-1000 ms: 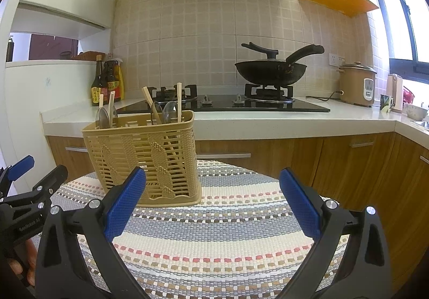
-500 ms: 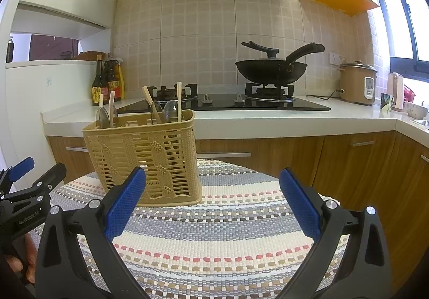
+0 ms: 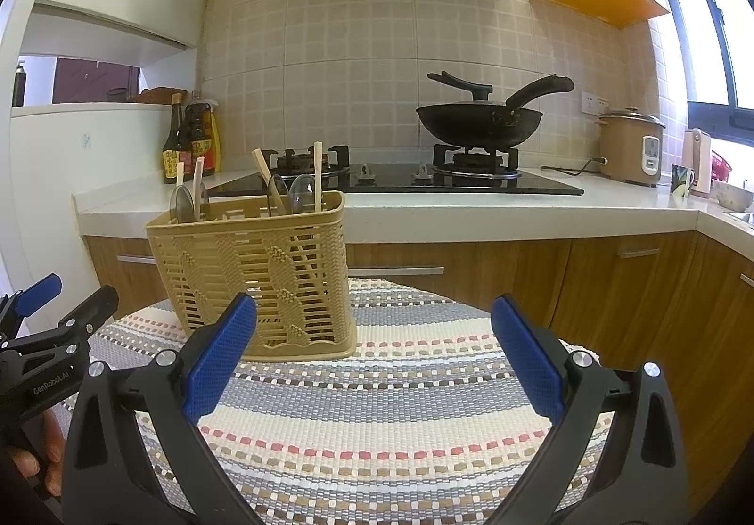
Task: Organize utensils
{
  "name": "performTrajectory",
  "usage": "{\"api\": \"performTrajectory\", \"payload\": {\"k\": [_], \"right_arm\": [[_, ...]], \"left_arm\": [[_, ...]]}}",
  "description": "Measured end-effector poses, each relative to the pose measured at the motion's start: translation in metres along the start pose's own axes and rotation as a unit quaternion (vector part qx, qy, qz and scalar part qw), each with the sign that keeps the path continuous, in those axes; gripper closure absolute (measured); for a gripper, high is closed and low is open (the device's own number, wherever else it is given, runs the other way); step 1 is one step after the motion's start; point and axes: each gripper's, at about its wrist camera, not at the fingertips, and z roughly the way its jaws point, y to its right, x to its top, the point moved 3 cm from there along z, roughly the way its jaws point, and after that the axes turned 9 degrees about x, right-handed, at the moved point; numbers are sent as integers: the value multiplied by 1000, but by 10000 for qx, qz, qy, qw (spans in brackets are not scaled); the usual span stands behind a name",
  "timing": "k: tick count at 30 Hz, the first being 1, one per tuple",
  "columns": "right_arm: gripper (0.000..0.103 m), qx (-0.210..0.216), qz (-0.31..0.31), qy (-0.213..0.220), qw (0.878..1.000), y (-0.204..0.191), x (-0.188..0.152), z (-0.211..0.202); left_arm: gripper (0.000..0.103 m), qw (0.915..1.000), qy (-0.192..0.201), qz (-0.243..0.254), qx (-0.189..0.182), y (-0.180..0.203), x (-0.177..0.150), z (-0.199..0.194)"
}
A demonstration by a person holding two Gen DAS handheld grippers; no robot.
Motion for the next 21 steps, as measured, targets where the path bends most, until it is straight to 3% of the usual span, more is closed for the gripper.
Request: {"api": "performTrajectory", "payload": {"k": [21], "right_arm": [[8, 26, 44, -106, 9999, 3, -2, 5]], "left_arm": [[8, 9999, 12, 109, 90, 4, -1, -2]]}}
